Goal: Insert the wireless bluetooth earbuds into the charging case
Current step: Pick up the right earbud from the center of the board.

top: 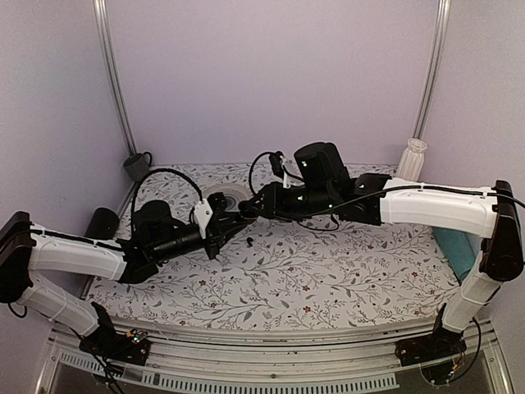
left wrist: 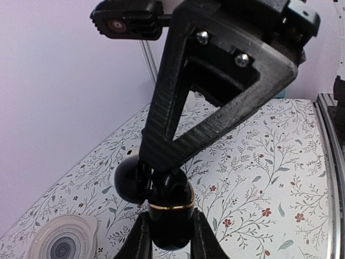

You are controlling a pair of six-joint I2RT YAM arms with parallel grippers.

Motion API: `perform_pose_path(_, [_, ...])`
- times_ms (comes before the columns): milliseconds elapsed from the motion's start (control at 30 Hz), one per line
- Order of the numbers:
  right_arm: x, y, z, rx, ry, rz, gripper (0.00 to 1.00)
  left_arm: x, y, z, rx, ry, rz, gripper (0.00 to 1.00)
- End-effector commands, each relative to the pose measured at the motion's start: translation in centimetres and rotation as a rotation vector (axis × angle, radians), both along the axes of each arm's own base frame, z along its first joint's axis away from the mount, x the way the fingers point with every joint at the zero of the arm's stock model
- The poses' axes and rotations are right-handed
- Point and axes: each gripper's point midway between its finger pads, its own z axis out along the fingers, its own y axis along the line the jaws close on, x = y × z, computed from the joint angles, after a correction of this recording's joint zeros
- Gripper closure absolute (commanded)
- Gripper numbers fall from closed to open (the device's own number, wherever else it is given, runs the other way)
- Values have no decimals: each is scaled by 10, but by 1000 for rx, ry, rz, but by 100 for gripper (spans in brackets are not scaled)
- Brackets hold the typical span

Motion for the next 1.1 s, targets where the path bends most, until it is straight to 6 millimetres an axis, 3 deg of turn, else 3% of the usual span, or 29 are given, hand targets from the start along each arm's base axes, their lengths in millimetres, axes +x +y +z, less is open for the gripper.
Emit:
perform_pose_path(0, [0,-5,6,12,-15,2,68,3,-3,12,-35,-21,-4,100])
perform_pose_path(233, [1,-6,-3,5,38,-27,60,20,5,9,-13,-49,100,100])
perform_pose_path(533, [6,-9,-20,89,191,-46,61,29,-3,5,42,-147,141,100])
perform_pose_path(767, [12,-13,-21,132,242,-70,63,27,-8,1,77,-201,144,100])
perform_pose_path(1067, [9,-4,-21,162,281,-37,64,26,-16,-8,126,-240,138,100])
